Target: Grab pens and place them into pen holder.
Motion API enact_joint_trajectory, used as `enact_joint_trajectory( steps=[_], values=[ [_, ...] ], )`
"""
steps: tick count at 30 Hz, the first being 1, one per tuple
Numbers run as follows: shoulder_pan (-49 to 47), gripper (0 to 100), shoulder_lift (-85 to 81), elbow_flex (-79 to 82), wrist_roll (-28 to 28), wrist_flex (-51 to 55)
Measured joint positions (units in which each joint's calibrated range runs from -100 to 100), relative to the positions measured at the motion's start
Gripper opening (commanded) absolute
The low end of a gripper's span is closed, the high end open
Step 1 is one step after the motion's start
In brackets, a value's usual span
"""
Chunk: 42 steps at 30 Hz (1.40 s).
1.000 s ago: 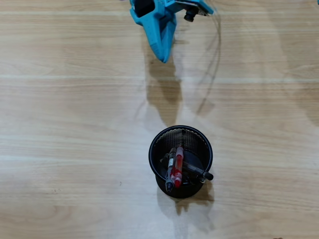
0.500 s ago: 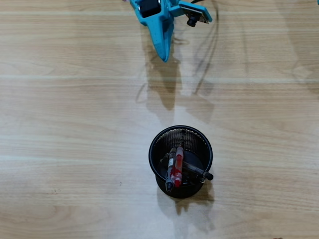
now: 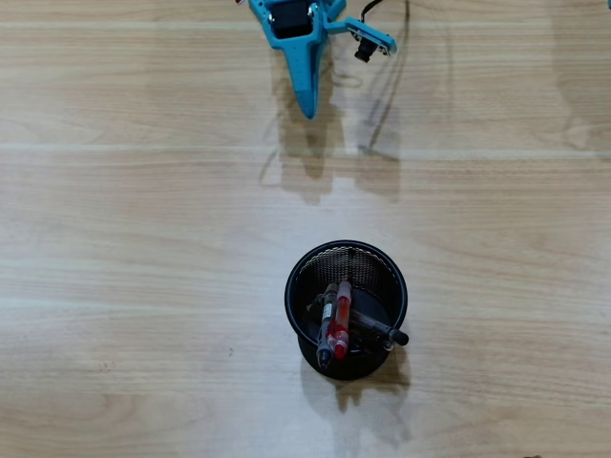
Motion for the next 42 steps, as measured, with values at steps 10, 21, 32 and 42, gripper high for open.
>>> enact_joint_trajectory(
  steps=[10, 21, 32, 42],
  values=[
    [1.80, 2, -7.04, 0.09, 3.17, 16.70],
    [1.98, 2, -7.29, -1.07, 5.56, 23.44],
    [2.35, 2, -7.29, -1.33, 6.34, 25.09],
    [2.26, 2, -7.29, -1.33, 6.34, 24.22]
  ],
)
